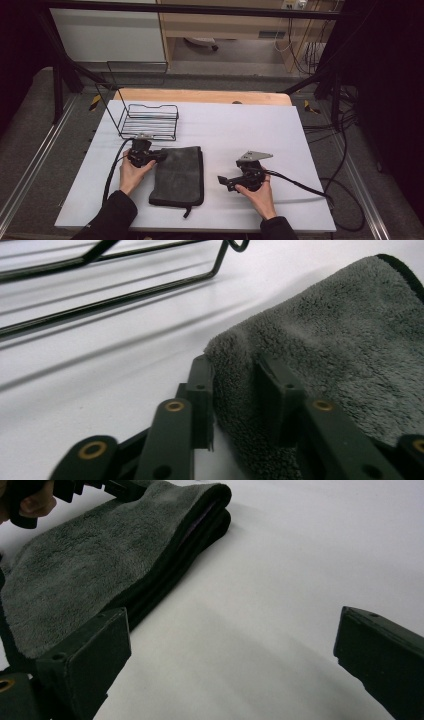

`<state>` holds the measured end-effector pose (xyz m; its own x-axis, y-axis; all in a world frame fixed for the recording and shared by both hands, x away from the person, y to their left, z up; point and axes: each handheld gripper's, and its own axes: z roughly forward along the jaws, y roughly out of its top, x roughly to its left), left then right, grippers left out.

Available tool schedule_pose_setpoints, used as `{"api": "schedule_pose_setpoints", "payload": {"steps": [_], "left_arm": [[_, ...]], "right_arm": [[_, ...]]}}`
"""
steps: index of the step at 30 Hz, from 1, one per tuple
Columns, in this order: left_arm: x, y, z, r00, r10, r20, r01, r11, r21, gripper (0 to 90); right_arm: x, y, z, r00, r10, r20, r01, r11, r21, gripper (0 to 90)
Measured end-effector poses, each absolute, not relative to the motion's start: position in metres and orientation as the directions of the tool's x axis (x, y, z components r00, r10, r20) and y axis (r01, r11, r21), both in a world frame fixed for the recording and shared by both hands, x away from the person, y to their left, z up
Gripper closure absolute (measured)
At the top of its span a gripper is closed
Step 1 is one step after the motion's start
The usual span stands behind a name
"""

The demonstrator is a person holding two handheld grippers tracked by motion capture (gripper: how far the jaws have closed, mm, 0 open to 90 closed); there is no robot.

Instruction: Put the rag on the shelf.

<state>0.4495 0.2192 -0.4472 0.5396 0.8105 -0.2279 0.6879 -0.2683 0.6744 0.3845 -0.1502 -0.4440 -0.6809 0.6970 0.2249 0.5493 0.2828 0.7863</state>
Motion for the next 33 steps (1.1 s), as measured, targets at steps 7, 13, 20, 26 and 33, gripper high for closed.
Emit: {"api": "schedule_pose_setpoints", "payload": {"steps": [7, 13, 20, 26, 33], "left_arm": [[0.45, 0.218, -0.447, 0.539, 0.81, -0.23, 0.692, -0.271, 0.669, 74.2], [0.449, 0.218, -0.447, 0.542, 0.81, -0.224, 0.689, -0.274, 0.671, 74.9], [0.449, 0.218, -0.447, 0.544, 0.81, -0.22, 0.685, -0.277, 0.674, 74.8], [0.449, 0.218, -0.447, 0.548, 0.808, -0.217, 0.681, -0.281, 0.676, 74.8], [0.449, 0.218, -0.448, 0.553, 0.805, -0.214, 0.676, -0.285, 0.679, 74.7]], "right_arm": [[0.392, -0.135, -0.436, -0.679, 0.702, 0.213, 0.538, 0.279, 0.796, 0.7], [0.407, -0.109, -0.424, -0.671, 0.713, 0.204, 0.525, 0.263, 0.809, 1.6], [0.432, -0.077, -0.421, -0.654, 0.724, 0.22, 0.554, 0.261, 0.791, 10.5], [0.451, -0.064, -0.429, -0.621, 0.749, 0.231, 0.585, 0.247, 0.773, 22.8], [0.466, -0.051, -0.442, -0.629, 0.755, 0.187, 0.594, 0.312, 0.741, 44.5]]}}
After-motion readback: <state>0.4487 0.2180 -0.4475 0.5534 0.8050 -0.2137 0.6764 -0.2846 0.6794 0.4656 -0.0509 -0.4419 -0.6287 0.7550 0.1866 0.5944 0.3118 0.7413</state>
